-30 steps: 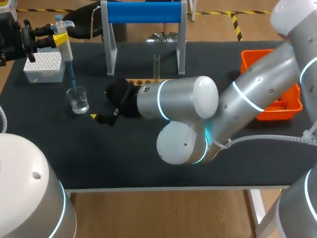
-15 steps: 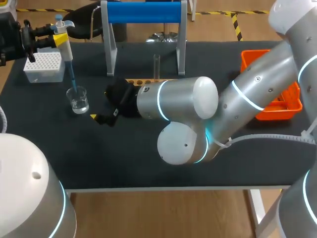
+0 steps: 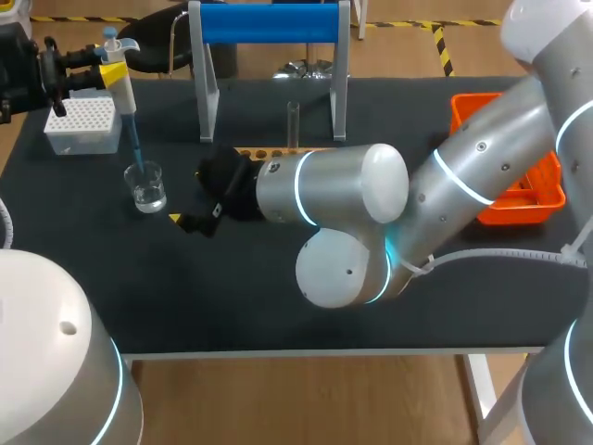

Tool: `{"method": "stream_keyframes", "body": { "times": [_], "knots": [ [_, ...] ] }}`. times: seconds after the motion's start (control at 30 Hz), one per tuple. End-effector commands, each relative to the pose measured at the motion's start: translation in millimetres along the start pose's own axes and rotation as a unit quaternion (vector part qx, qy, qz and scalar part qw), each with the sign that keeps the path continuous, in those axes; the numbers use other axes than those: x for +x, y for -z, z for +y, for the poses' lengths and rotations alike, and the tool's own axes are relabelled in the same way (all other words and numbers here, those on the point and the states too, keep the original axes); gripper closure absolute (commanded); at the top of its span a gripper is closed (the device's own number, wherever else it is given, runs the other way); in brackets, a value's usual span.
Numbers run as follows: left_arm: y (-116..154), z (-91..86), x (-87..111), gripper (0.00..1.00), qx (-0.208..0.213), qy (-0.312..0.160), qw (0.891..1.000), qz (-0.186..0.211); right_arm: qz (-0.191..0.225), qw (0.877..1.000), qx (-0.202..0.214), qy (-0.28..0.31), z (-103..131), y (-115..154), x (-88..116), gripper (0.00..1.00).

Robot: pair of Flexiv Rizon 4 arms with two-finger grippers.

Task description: Invert the test tube, pick up the pipette, mount the tip to pipette, aspirate from beaker and dispense into the tube, eject the tip, return the pipette, and cap with the stopper.

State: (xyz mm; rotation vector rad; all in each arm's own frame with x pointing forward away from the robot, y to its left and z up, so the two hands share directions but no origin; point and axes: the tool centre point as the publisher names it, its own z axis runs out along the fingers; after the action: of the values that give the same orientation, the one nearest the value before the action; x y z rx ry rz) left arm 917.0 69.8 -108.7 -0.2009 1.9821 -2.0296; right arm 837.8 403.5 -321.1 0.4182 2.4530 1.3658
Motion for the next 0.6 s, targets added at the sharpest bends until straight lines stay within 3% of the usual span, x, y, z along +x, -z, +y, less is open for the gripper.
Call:
{"method": "stream_keyframes", "body": {
  "times": [0.03, 0.6],
  "knots": [
    [2, 4.0, -1.6, 1.00, 0.002, -0.003, 1.000, 0.001, 0.000, 1.000, 0.000, 0.000, 0, 0, 0, 0.00],
    [9, 20.3, -0.9, 1.00, 0.012, -0.026, 1.000, 0.001, 0.000, 1.000, 0.000, 0.000, 0, 0, 0, 0.00]
  ]
}}
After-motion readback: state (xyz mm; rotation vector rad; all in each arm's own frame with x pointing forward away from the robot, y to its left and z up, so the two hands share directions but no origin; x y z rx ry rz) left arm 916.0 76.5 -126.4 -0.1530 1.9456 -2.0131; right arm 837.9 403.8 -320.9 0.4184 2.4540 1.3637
